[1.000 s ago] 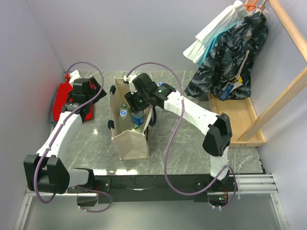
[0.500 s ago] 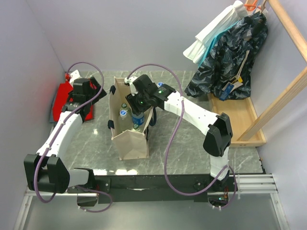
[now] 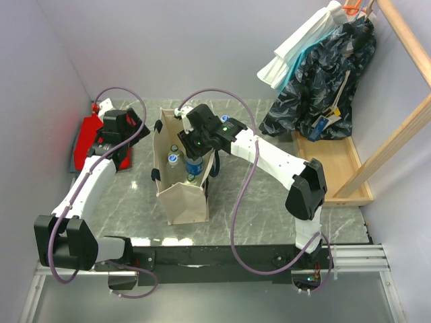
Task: Take the beverage out of the canvas bag
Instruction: Take out the drink from the canvas bag.
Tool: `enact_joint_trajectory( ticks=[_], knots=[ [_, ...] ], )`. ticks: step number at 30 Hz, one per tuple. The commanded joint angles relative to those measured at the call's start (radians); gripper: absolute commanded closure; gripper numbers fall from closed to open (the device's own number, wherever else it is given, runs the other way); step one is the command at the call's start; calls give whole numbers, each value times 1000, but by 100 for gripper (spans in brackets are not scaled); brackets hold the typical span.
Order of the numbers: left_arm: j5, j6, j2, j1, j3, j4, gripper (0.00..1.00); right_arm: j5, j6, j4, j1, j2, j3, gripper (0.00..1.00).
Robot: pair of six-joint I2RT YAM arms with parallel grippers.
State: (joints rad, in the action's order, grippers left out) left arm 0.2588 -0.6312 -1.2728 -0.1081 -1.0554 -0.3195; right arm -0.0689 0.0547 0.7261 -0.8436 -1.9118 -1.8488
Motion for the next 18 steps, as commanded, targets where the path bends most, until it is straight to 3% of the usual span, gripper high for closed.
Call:
enact_joint_trajectory(
  ticks=[1,18],
  knots=[
    [-10,10,7,-2,-25,22,4,-23,20,-31,5,59,-24,100],
    [-7,5,9,-2,-26,19,4,93,-18,-65,-17,116,-29,100]
  ],
)
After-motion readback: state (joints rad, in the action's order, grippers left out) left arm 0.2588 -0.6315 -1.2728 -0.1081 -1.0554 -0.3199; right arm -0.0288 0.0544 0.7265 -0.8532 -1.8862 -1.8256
